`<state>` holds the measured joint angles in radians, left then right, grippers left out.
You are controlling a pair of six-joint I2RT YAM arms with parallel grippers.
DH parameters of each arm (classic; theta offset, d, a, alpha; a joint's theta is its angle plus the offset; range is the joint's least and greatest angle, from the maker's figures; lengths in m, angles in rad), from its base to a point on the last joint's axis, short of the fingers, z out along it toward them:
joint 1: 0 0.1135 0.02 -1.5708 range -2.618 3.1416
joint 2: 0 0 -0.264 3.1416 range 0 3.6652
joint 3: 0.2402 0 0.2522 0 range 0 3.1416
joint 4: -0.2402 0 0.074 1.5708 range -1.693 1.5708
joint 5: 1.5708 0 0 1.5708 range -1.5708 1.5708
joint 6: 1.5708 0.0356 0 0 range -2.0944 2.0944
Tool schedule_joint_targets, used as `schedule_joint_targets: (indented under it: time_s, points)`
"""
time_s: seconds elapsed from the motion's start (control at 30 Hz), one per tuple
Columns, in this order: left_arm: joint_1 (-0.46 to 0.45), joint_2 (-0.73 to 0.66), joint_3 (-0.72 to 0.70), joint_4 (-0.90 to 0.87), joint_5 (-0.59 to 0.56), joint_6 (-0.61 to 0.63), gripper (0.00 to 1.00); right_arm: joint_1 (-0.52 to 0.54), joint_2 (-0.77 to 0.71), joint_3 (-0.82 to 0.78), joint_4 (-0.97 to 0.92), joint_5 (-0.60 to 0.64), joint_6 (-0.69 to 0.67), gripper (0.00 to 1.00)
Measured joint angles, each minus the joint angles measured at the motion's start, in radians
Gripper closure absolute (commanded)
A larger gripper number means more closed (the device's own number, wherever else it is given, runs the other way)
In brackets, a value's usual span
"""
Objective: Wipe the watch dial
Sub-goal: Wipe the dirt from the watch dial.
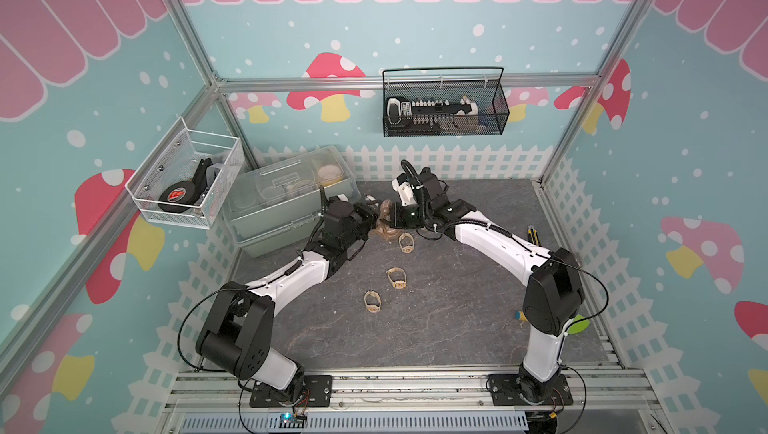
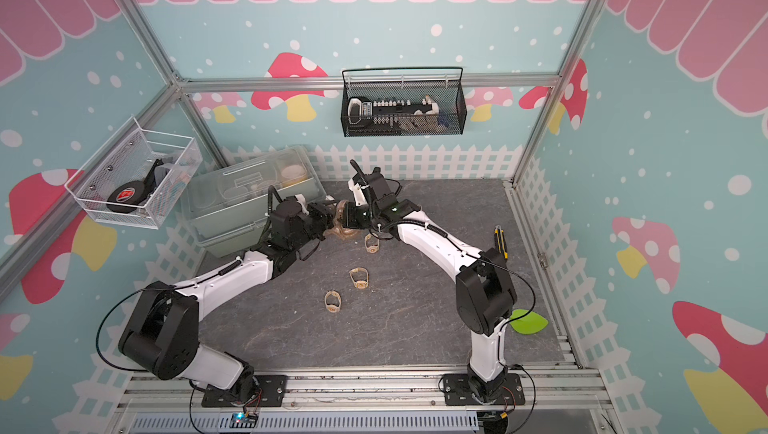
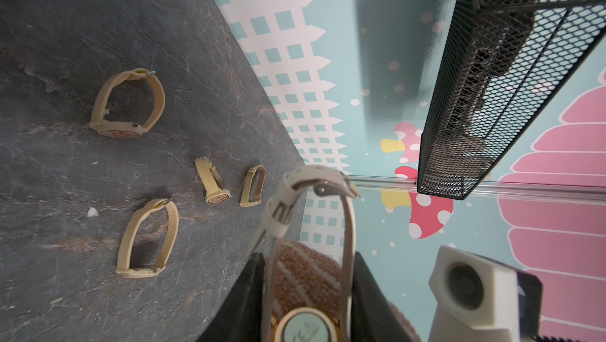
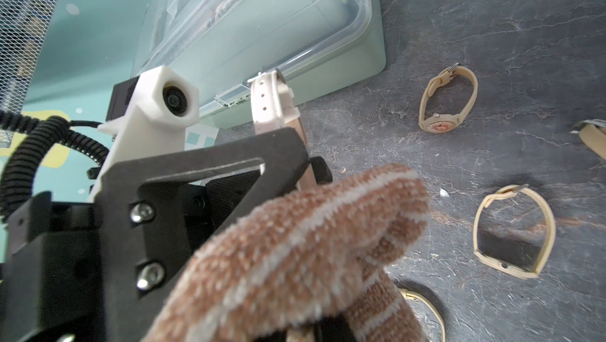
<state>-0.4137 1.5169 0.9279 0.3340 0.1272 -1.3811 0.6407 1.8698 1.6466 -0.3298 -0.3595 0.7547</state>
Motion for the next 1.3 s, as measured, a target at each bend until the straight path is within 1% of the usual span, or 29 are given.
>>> schedule_joint_targets:
  time_s: [0.1, 0.27, 0.37, 0.53, 0.7, 0.9, 1.17, 1.3]
  points:
    - [0.000, -0.017, -0.017, -0.001, 0.003, 0.000, 1.00, -0.041, 0.003, 0.005, 0.005, -0.003, 0.002, 1.00]
    - [-0.006, -0.047, -0.045, -0.013, 0.061, 0.000, 1.00, -0.148, -0.001, 0.003, 0.068, 0.023, -0.001, 1.00]
    - [0.020, -0.049, -0.045, -0.016, 0.084, 0.000, 1.00, -0.175, -0.035, -0.053, 0.093, 0.034, -0.005, 1.00]
    - [0.057, -0.049, -0.045, -0.016, 0.091, 0.000, 1.00, -0.145, -0.121, -0.211, 0.122, 0.024, 0.002, 1.00]
    - [0.057, -0.034, -0.040, -0.006, 0.101, -0.004, 1.00, -0.076, -0.140, -0.271, 0.130, 0.019, 0.011, 1.00]
    - [0.056, 0.000, -0.026, 0.000, 0.106, -0.004, 1.00, -0.013, -0.135, -0.257, 0.164, 0.003, 0.026, 1.00]
    - [0.052, 0.005, -0.024, 0.021, 0.109, -0.008, 1.00, 0.003, -0.053, -0.146, 0.192, -0.017, 0.040, 1.00]
    - [0.059, 0.013, -0.024, 0.027, 0.085, -0.012, 1.00, 0.004, -0.003, -0.094, 0.187, -0.031, 0.045, 1.00]
